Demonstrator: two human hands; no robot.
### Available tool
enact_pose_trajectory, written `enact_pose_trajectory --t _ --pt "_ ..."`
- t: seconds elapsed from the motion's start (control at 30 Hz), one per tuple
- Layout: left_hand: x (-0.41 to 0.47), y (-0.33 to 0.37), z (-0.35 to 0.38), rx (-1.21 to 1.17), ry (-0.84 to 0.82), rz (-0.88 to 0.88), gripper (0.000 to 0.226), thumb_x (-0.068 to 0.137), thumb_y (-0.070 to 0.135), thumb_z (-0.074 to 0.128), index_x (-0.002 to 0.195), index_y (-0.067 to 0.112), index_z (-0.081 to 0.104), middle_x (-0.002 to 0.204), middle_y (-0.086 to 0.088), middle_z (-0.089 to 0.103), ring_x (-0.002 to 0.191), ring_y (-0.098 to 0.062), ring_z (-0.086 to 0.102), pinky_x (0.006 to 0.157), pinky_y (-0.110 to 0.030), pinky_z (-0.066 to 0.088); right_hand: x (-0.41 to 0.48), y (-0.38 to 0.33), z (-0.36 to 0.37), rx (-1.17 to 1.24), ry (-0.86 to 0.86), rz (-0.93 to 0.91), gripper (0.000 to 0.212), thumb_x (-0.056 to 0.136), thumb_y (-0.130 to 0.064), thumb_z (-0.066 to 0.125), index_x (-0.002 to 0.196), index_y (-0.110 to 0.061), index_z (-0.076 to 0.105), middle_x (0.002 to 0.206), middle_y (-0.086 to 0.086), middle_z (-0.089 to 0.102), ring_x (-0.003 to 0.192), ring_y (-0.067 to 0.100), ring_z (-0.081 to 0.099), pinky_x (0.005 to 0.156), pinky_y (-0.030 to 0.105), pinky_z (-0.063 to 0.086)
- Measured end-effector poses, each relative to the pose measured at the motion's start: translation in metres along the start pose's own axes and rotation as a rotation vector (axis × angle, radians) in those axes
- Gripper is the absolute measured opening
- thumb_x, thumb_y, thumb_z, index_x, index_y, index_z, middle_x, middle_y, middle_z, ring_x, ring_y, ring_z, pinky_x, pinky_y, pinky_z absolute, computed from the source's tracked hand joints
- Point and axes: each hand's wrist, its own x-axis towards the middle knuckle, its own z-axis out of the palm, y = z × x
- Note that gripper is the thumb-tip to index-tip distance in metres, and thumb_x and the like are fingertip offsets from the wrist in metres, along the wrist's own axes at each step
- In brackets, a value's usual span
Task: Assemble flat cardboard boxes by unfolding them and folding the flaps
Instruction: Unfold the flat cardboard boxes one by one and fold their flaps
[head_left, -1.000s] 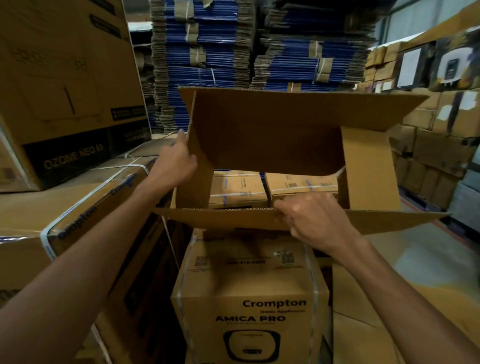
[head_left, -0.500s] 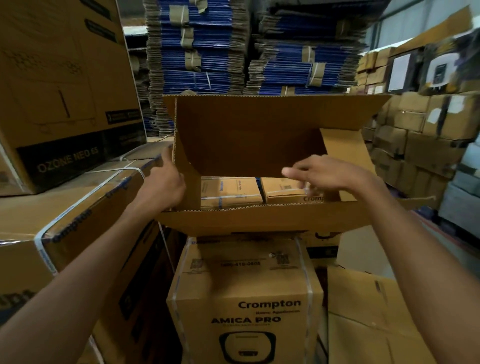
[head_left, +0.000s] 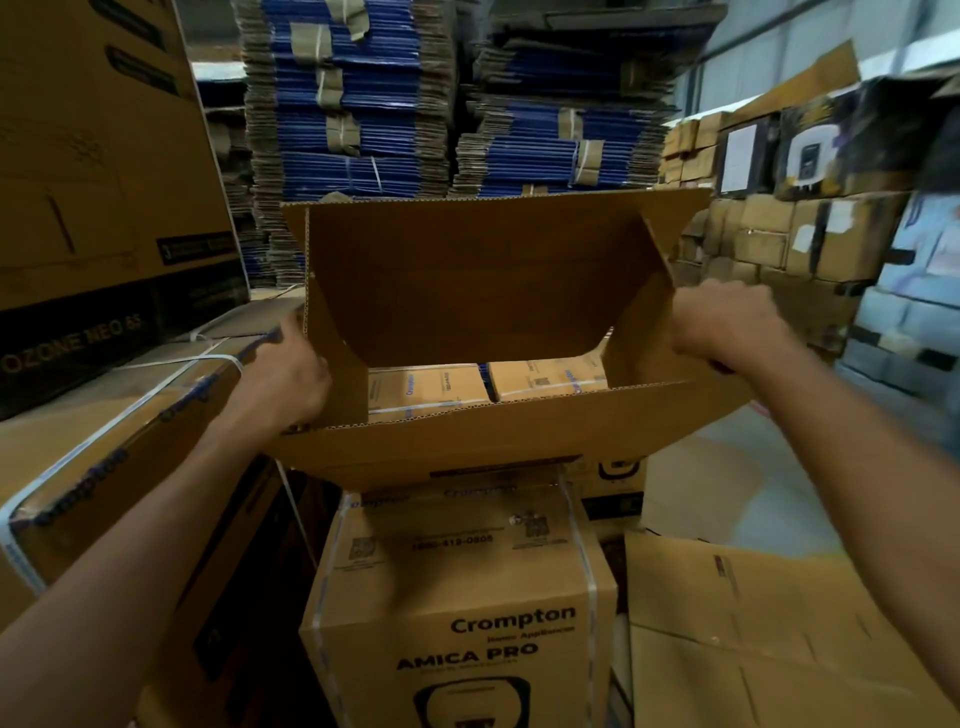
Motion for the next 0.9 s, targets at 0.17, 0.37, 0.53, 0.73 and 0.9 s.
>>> enact_pose_trajectory --t 0.17,0.37,0.53,0.73,0.9 --pt "0.008 0.002 0.002 0.015 0.007 -0.023 0.055 0.108 0.016 0.043 0.155 0.007 0.015 0.079 -0.016 0.056 0.062 -0.024 0.055 0.049 -0.028 0.036 0.001 0.033 0.000 0.029 -0.008 0.200 0.017 0.099 -0.027 0.054 0.089 -0.014 0.055 0.088 0.010 0.056 0.084 0.026 0.057 0.077 0.041 0.042" --pt "0.021 -0.001 0.002 0.028 0.019 -0.062 0.056 0.106 0.017 0.046 0.153 0.008 0.016 0.113 -0.033 0.059 0.072 -0.031 0.054 0.057 -0.035 0.040 -0.073 -0.029 -0.012 0.437 0.167 0.130 0.051 0.104 -0.056 0.038 0.134 -0.016 0.048 0.080 0.002 0.055 0.065 0.017 0.054 0.064 0.038 0.050" --pt "0.010 0.002 -0.004 0.039 0.027 -0.045 0.059 0.108 0.018 0.041 0.157 0.009 0.011 0.088 -0.019 0.057 0.065 -0.027 0.055 0.052 -0.031 0.037 -0.132 -0.109 0.003 0.863 0.074 -0.002 0.082 0.094 -0.077 0.018 0.156 -0.024 0.030 0.071 -0.003 0.061 0.064 0.012 0.064 0.074 0.038 0.056" --pt "-0.019 -0.002 -0.016 0.015 -0.031 0.028 0.061 0.108 0.014 0.041 0.160 0.021 0.012 0.082 -0.009 0.061 0.061 -0.018 0.059 0.046 -0.021 0.038 -0.099 -0.122 0.015 1.019 0.150 0.042 0.064 0.103 -0.054 0.043 0.143 -0.005 0.049 0.065 -0.001 0.058 0.040 0.006 0.050 0.037 0.017 0.039" --pt "-0.040 0.020 -0.028 0.075 -0.156 0.159 0.062 0.109 0.017 0.041 0.162 0.027 0.011 0.105 -0.013 0.063 0.062 -0.011 0.055 0.038 -0.015 0.042 -0.067 -0.112 -0.005 1.054 0.160 -0.003 0.027 0.103 -0.034 0.050 0.105 -0.009 0.059 0.066 -0.001 0.055 0.047 0.009 0.046 0.039 0.019 0.036"
